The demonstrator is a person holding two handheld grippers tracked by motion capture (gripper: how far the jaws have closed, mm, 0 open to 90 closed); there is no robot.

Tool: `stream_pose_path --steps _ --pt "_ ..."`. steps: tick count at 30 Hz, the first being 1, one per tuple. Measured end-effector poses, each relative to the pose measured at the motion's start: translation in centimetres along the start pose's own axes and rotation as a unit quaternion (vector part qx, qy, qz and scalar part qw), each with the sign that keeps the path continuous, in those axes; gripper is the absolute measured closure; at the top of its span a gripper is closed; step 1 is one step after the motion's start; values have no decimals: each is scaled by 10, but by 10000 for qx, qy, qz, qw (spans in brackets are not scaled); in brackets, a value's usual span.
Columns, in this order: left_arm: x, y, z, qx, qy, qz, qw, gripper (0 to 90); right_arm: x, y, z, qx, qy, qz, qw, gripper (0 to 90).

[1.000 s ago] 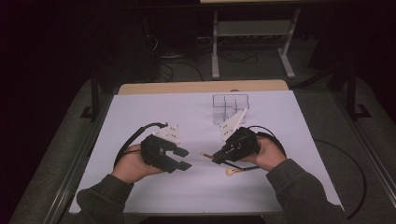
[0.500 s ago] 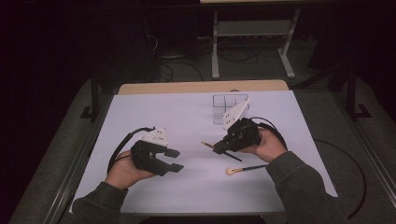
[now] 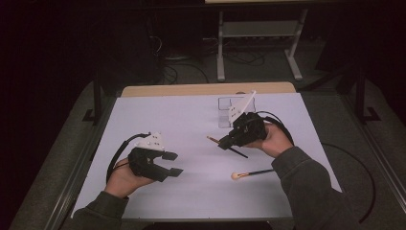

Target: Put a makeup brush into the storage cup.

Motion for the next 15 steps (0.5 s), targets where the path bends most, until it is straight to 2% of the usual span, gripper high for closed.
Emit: stream_pose_path --steps 5,7,8,15 --pt "4 -3 -2 -92 44 -73 9999 396 -7 3 -3 -23 -9 66 10000 826" --pt "4 -5 -2 -116 42 -103 9999 387 -8 4 -4 -25 -3 179 9998 826" --pt "5 -6 -2 -105 46 -82 9999 383 -12 6 -4 -91 -16 55 9999 825" --pt "10 -12 -4 -217 142 -178 9995 357 -19 6 -8 -114 -6 128 9999 825"
Point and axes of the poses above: each handheld gripper's, and its own axes: z roughly forward along the jaws, y roughly out of its top, x roughly to its left, the point moved 9 cm from there along z, roughly forward along the jaws, and after that the axes turned 4 degrees about y, right-handed, at the moved point
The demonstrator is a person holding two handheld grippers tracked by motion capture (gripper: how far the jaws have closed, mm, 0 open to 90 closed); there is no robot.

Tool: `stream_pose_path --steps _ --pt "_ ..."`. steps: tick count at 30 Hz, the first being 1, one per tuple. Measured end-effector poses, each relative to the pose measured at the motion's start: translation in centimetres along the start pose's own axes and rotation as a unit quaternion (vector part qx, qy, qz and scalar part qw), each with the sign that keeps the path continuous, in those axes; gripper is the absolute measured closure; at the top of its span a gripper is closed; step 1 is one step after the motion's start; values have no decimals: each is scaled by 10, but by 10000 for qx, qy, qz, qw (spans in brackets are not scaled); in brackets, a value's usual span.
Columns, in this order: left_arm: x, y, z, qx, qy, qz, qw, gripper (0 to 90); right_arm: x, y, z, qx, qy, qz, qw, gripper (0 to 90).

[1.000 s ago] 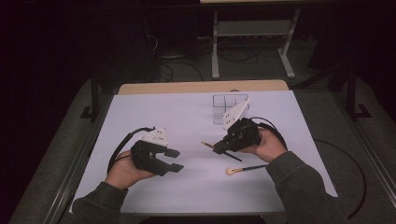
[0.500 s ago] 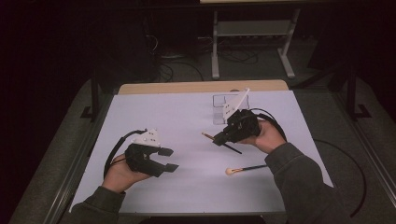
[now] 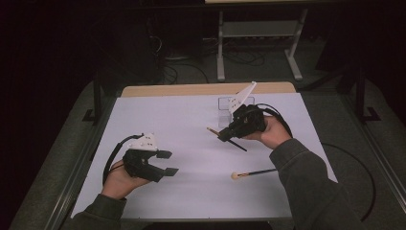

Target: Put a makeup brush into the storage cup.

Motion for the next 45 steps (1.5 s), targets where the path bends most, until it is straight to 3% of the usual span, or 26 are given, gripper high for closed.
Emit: stream_pose_path --steps 7,8,9,10,12,20,24,28,32,45 --pt "1 -10 -2 -49 90 -44 9999 350 -7 1 -8 -42 -85 86 9999 825" --pt "1 -12 -2 -65 101 -45 9999 352 -5 1 -10 26 -76 243 9997 825" --pt "2 -14 -3 -24 111 6 9999 352 -9 3 -10 -52 -131 70 9999 825" --pt "2 -15 -3 -26 108 -27 9999 351 -8 4 -13 -40 -135 149 9998 825" --pt "4 -17 -4 -49 161 -43 9998 345 -12 7 -16 -104 -197 25 9997 825" --pt "4 -21 -4 -144 178 -133 9996 316 -19 14 -29 -234 -318 71 9992 825" --pt "6 -21 -4 -152 227 -153 9995 286 -25 15 -30 -199 -331 185 9991 825" --pt "7 -21 -5 -194 269 -184 9993 266 -34 20 -29 -240 -400 80 9989 825" --pt "10 -23 -4 -174 284 -170 9993 257 -40 22 -28 -184 -425 169 9988 825" --pt "11 -26 -2 -217 255 -199 9992 244 -67 34 -25 -91 -577 321 9978 825"
Point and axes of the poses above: each handheld gripper's, and its own axes: z roughly forward along the jaws, y roughly out of its top, x roughly to its left, the point moved 9 cm from there along z, roughly forward along the jaws, and after that the axes turned 4 degrees about y, right-handed, at the moved point
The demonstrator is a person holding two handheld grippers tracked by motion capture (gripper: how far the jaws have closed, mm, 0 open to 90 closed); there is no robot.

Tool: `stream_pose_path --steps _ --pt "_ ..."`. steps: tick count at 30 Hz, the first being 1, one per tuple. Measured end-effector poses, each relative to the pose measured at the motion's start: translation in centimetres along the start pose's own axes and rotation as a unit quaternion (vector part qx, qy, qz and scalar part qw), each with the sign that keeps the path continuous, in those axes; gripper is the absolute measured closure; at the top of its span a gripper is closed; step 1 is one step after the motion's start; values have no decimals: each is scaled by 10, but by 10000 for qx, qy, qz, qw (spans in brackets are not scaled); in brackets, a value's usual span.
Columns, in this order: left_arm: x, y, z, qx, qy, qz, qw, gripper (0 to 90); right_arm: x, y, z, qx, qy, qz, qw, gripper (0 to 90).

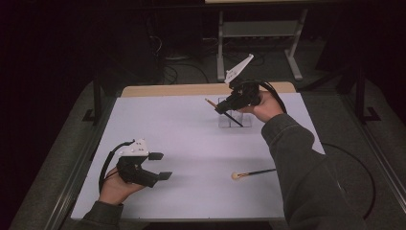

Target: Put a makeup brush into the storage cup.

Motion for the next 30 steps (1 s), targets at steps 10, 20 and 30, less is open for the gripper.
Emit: stream_pose_path --steps 10,20,30 --pt "-2 1 0 -19 -12 51 10000 238 -14 15 -3 -120 -101 52 9999 825" --pt "-4 1 1 -37 -49 51 10000 236 -24 24 -9 -183 -199 10 9996 825" --pt "-4 3 0 -43 -20 89 9999 232 -31 37 -11 -230 -251 -32 9994 825"
Point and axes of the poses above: each handheld gripper's, and its own axes: z roughly forward along the jaws, y roughly out of its top, x roughly to its left, the point moved 9 cm from there along z, roughly forward along the jaws, and after that the axes turned 4 degrees about y, right-handed, at the moved point
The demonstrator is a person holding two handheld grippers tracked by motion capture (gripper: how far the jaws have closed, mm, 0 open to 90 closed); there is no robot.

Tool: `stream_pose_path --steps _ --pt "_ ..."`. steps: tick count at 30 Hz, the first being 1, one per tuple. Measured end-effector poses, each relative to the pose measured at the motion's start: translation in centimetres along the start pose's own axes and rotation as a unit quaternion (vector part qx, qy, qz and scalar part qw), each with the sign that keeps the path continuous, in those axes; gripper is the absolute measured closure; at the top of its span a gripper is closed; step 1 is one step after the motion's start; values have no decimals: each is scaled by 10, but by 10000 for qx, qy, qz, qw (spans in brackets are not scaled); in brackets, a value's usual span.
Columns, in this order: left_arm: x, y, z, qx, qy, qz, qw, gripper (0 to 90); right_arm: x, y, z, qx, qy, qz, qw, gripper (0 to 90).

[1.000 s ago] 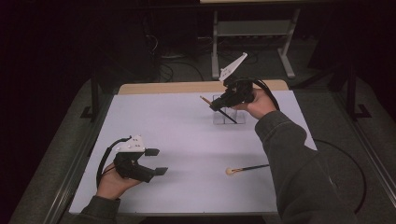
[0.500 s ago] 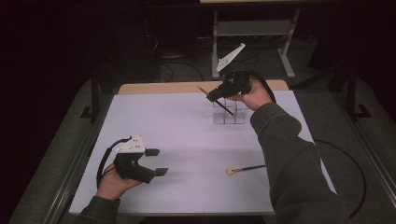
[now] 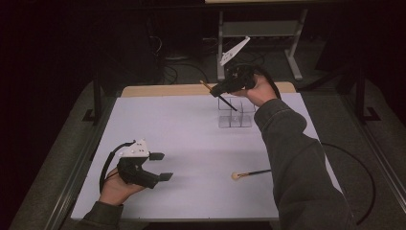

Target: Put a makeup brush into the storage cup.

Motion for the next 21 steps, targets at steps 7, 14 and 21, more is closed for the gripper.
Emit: stream_pose_path --steps 7,14,21 --pt "0 0 -1 -11 -5 -37 10000 230 -10 3 6 21 -43 60 10000 825" --pt "0 -1 0 -30 -32 -69 10000 225 -21 2 12 -6 -120 173 9998 825" --pt "0 -2 0 25 -32 -42 10000 226 -32 0 21 -21 -195 289 9994 825"
Point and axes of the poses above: each handheld gripper's, and its own axes: z roughly forward along the jaws, y roughly out of its top, x roughly to its left, the point moved 9 cm from there along z, roughly forward along the jaws, and after that the axes turned 4 degrees about y, right-handed, at the moved point
